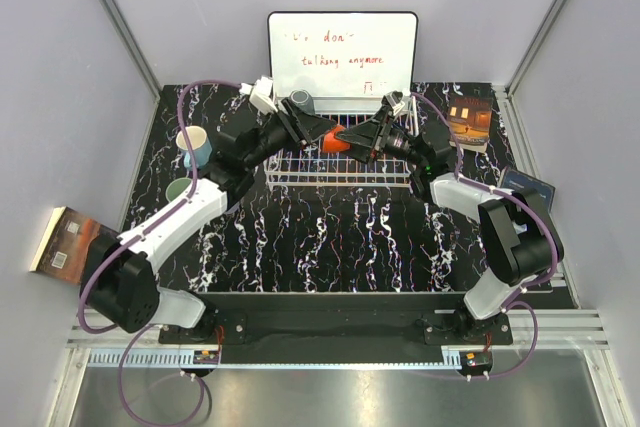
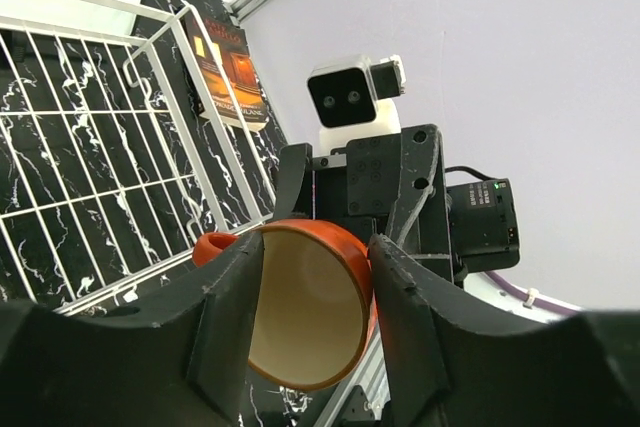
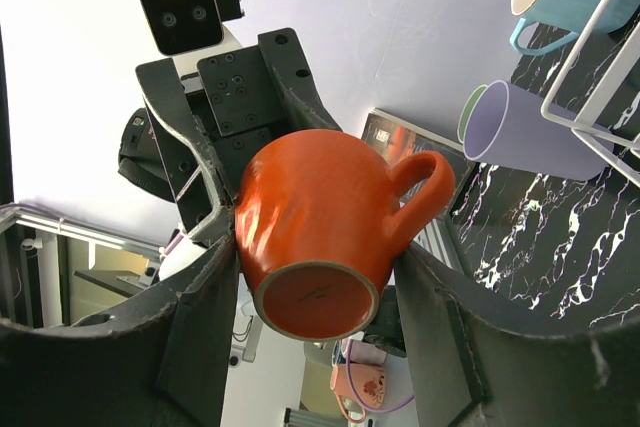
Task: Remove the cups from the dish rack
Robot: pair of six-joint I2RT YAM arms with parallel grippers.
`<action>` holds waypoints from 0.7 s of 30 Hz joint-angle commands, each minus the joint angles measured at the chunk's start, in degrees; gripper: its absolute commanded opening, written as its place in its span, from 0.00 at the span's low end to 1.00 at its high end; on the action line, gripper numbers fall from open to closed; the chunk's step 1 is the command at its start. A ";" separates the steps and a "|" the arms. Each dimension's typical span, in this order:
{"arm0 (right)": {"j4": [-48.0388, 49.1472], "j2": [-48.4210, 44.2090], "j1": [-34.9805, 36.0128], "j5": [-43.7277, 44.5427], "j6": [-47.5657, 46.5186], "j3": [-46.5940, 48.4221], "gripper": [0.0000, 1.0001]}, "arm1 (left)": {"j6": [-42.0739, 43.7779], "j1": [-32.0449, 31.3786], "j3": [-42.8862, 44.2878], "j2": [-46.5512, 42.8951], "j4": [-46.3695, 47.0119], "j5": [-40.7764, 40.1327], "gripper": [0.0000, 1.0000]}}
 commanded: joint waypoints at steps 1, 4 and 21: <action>3.43 -2.81 0.61 -3.13 -0.34 0.33 0.00 | -1.57 -0.03 3.03 0.95 5.77 1.32 0.50; 4.04 -2.63 0.61 -3.22 -0.08 0.33 0.00 | -2.10 -0.12 3.29 1.30 6.39 1.76 0.48; 4.75 -1.84 0.61 -2.78 0.45 0.86 0.00 | -4.12 -1.18 3.99 2.62 7.09 5.27 0.37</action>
